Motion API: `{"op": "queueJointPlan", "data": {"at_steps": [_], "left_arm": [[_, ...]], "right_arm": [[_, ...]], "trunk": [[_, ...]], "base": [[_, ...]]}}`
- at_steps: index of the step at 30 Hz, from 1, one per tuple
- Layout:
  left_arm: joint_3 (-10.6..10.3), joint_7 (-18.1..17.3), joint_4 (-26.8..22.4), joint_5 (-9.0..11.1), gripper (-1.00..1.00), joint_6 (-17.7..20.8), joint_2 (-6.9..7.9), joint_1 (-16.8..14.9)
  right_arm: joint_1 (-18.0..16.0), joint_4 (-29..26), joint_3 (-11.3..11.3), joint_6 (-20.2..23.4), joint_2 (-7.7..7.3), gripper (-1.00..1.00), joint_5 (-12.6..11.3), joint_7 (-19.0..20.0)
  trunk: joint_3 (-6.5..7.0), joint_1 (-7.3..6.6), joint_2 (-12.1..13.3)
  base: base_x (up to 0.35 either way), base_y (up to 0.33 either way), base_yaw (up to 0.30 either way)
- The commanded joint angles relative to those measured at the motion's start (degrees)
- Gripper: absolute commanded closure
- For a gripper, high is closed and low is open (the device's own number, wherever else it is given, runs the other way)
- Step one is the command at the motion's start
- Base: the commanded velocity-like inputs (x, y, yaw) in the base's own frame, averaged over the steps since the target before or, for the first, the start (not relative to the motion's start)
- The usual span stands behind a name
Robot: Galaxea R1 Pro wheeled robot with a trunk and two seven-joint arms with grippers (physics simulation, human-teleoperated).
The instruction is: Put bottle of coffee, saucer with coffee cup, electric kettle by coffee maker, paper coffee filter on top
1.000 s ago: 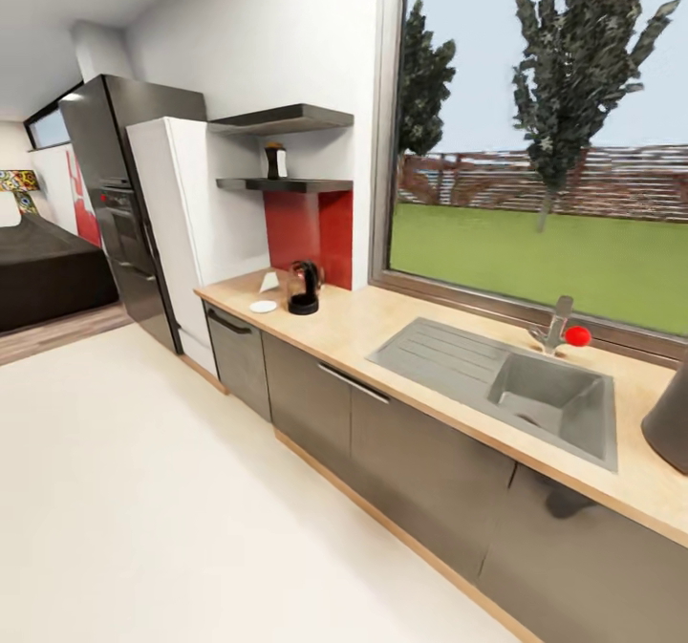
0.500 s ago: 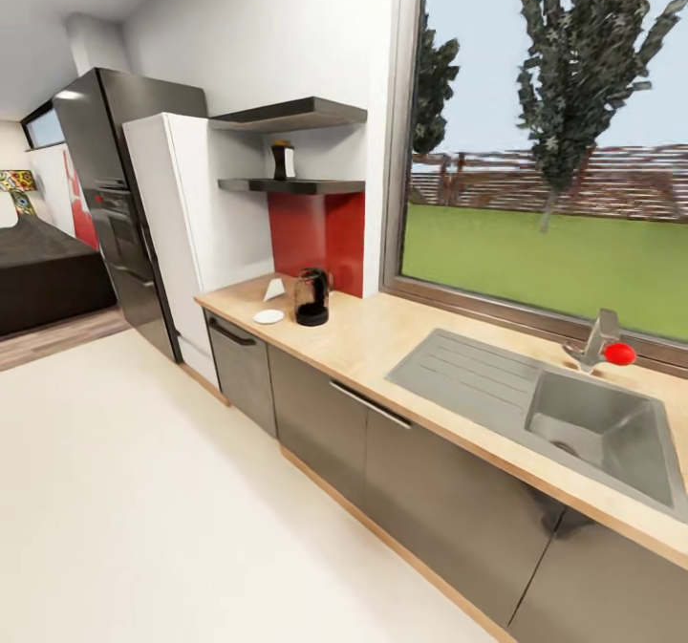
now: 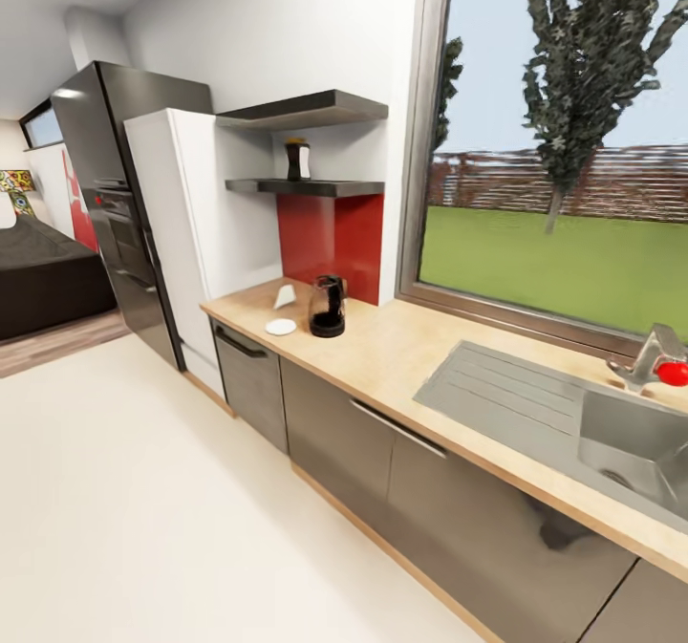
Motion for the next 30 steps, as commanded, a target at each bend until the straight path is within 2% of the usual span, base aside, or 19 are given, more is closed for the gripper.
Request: {"op": "queueJointPlan", "data": {"at_steps": [1, 30], "left_arm": [[0.02, 0.04, 0.06, 0.07, -1.0, -0.19, 0.0, -0.04], [0.02, 0.04, 0.06, 0.07, -1.0, -0.19, 0.0, -0.04]], "right_arm": [[-0.03, 0.05, 0.02, -0.17, -0.01, -1.0, 0.09, 0.01], [-0.04, 0.09, 0.02, -0.17, -0.01, -1.0, 0.12, 0.0]], "trunk": [[-0.07, 0.05, -0.07], [-0.07, 0.05, -0.07]], "base": [[0.281, 0.235, 0.0], [0.28, 0.236, 0.0]]}}
